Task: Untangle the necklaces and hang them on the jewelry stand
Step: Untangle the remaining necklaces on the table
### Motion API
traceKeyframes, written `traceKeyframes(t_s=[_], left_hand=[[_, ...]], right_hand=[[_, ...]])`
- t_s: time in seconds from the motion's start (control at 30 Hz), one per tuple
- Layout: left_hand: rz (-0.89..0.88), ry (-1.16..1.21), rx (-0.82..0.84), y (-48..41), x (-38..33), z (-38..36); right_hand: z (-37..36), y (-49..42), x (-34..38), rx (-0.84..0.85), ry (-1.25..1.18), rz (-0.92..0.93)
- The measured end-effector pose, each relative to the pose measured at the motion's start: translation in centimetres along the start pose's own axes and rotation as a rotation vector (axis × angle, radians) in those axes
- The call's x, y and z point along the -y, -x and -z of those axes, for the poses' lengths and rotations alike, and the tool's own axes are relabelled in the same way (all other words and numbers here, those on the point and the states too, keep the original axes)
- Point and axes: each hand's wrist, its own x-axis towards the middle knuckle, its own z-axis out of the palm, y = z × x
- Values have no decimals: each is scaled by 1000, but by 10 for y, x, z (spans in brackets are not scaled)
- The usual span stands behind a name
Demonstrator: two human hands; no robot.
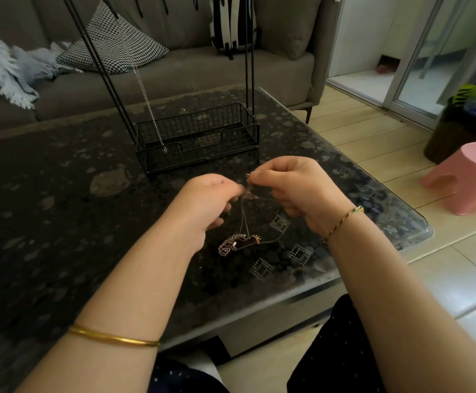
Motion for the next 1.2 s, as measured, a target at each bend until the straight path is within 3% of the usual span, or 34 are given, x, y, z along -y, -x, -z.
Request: traceKeyframes(t_s=[0.23, 0.53, 0.83, 1.2], left_hand=[[123, 177, -21, -1, -1, 7], [183, 184, -88, -5, 1, 14], [143, 367, 26, -1, -3, 14], [-1, 234, -105, -4, -3, 12]], right_hand=[[0, -1, -2, 18, -12, -15], [2, 1, 0, 22, 51, -23], [-3, 0, -2, -12, 61, -17], [-6, -1, -3, -8, 228, 12]])
